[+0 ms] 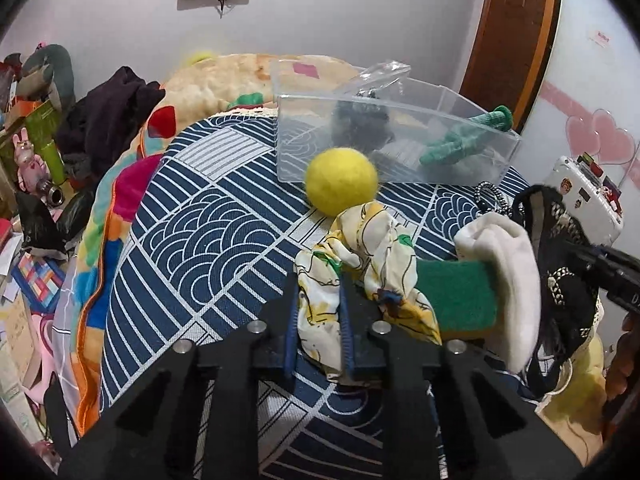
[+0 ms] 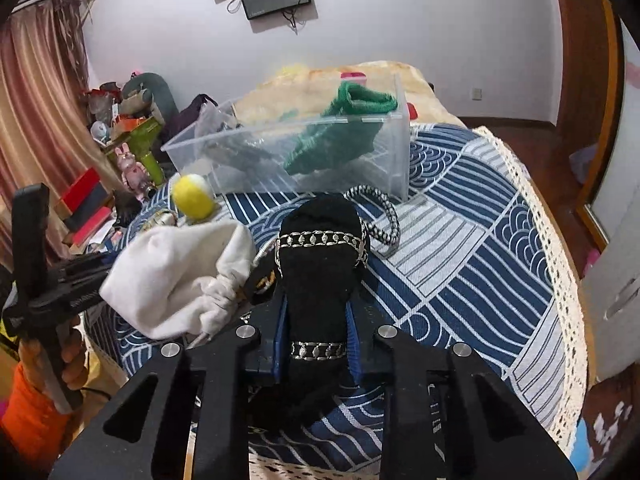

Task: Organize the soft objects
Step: 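Drop black chain bag with right tool while left tool drops floral cloth into box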

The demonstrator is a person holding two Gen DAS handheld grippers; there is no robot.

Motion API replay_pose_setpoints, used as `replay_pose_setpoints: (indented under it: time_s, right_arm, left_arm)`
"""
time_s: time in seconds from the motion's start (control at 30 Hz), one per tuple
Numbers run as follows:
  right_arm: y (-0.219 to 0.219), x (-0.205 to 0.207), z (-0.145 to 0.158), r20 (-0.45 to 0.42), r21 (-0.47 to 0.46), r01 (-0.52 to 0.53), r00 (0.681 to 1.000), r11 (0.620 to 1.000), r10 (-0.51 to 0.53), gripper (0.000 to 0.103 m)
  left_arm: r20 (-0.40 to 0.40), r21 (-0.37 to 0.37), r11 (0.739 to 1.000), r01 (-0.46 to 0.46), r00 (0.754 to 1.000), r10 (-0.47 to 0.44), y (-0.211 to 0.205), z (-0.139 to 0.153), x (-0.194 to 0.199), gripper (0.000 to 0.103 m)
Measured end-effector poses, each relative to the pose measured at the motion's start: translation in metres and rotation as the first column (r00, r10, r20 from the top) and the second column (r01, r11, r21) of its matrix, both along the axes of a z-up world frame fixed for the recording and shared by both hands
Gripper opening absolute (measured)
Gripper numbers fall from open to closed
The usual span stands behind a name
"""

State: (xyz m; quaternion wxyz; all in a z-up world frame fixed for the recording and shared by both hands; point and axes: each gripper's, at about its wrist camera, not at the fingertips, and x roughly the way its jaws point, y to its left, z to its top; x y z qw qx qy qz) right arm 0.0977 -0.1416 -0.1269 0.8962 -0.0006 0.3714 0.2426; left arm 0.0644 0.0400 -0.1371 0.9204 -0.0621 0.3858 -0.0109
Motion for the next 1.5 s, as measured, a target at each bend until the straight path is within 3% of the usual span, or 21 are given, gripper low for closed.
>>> replay_pose_setpoints:
  time_s: [0.4, 0.73, 0.93, 1.2, 1.5]
  right_arm:
    - [-0.015, -0.004, 0.041, 0.12, 0.059, 0.037, 0.992, 0.998, -0.044, 0.022]
    - [-0.01, 0.014, 0.075, 0.23, 0.123, 0.035, 0.971, 0.992, -0.063, 0.022]
    - [0.004, 0.029, 0.093, 0.3, 0.132, 0.031, 0.951, 0.991, -0.07, 0.022]
    - [0.023, 0.062, 0.098, 0.304, 0.147, 0.019, 0.95, 0.989, -0.063, 0.022]
    - [0.053, 0.095, 0.089, 0.294, 0.056, 0.056, 0.953, 0.997, -0.07, 0.022]
  left_arm:
    - [0.145, 0.026, 0.999, -0.019, 0.989, 0.015, 0.004, 0.048, -0.015, 0.016]
    - [0.255, 0.067, 0.997, -0.028, 0.967, 0.01, 0.006, 0.086, 0.0, 0.017]
    - [0.286, 0.045, 0.999, -0.029, 0.958, 0.015, 0.01, 0.102, 0.025, 0.017]
    - [0.31, 0.068, 0.997, -0.029, 0.951, 0.006, 0.006, 0.115, 0.06, 0.017]
    - [0.274, 0.072, 0.996, -0.056, 0.961, 0.035, 0.004, 0.109, 0.106, 0.017]
